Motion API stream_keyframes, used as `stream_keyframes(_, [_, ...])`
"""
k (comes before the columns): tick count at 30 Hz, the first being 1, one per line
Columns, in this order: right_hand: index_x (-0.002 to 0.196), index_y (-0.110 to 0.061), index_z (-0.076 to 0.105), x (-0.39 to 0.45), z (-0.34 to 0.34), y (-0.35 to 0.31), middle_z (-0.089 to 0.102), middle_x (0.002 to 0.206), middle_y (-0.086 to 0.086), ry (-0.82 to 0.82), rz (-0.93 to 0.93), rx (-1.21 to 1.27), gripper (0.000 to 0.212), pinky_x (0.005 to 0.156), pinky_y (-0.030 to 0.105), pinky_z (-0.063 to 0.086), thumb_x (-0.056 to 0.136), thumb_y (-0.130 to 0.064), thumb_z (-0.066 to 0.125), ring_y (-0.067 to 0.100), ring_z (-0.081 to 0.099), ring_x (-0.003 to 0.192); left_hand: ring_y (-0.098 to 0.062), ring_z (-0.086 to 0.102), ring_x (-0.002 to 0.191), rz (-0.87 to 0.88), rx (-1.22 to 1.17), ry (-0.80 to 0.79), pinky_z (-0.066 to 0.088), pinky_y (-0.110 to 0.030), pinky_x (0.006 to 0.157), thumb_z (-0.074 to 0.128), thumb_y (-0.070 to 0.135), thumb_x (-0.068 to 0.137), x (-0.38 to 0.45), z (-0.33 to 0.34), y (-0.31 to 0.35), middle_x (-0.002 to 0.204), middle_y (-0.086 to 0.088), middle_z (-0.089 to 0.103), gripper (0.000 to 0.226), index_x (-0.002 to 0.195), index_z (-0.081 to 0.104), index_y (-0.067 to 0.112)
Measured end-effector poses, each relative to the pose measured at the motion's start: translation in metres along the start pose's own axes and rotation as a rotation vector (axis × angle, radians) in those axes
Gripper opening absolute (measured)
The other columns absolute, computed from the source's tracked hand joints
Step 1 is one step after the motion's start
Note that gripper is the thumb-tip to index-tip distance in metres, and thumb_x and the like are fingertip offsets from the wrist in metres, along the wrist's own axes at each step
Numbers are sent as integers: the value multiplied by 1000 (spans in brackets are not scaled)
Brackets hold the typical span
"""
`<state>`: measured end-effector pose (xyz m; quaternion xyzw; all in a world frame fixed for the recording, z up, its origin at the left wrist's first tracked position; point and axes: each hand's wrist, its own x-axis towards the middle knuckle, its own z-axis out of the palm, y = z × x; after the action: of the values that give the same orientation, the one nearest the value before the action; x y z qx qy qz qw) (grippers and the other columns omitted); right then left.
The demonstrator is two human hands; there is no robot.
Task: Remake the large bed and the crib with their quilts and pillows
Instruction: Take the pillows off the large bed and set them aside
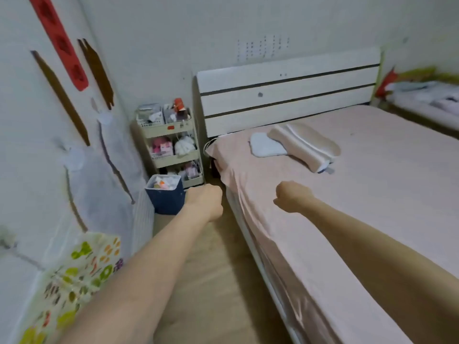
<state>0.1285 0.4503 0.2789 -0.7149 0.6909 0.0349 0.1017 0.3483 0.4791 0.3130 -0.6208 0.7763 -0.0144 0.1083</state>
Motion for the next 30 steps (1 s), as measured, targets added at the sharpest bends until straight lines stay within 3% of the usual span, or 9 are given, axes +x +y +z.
stream_keyframes(2, [81, -10, 49, 33, -12, 5, 55, 94, 7, 27, 74, 27, 15, 60, 26, 38, 91, -22, 47, 27, 52, 80, -27, 61, 98, 75, 34, 8, 39, -33, 67, 47, 19, 92, 48, -13, -7, 105, -5, 60, 22, 111, 56, 13])
stream_keyframes(7, [117, -12, 56, 112, -34, 36, 57, 117, 6, 86, 266, 94, 30, 73, 29, 40, 95, -32, 47, 27, 56, 106, -28, 58, 110, 231, 56, 8, 39, -32, 76, 49, 26, 91, 190, -38, -8, 121, -7, 59, 30, 118, 56, 14])
stream_keyframes(12, [113, -10, 59, 214, -31, 95, 62, 112, 7, 119, 459, 144, 28, 76, 31, 46, 94, -28, 49, 27, 59, 101, -27, 56, 114, 362, -18, 9, 36, -30, 77, 51, 29, 89, 333, -32, 27, 127, -3, 57, 40, 128, 53, 17])
stream_keyframes(21, [119, -11, 55, 444, -15, 134, 60, 117, 6, 29, 508, 214, 29, 72, 28, 42, 94, -24, 47, 26, 58, 104, -25, 55, 117, 419, 17, -132, 41, -31, 82, 48, 28, 92, 563, -8, 25, 131, -4, 55, 41, 131, 50, 17])
stream_keyframes(30, [135, -15, 37, 640, 47, 166, 47, 131, 6, -31, 613, 183, 46, 96, 35, 37, 93, -25, 51, 29, 45, 121, -23, 54, 118, 444, 38, -342, 41, -31, 87, 50, 31, 92, 813, 67, 24, 129, -2, 55, 37, 126, 52, 18])
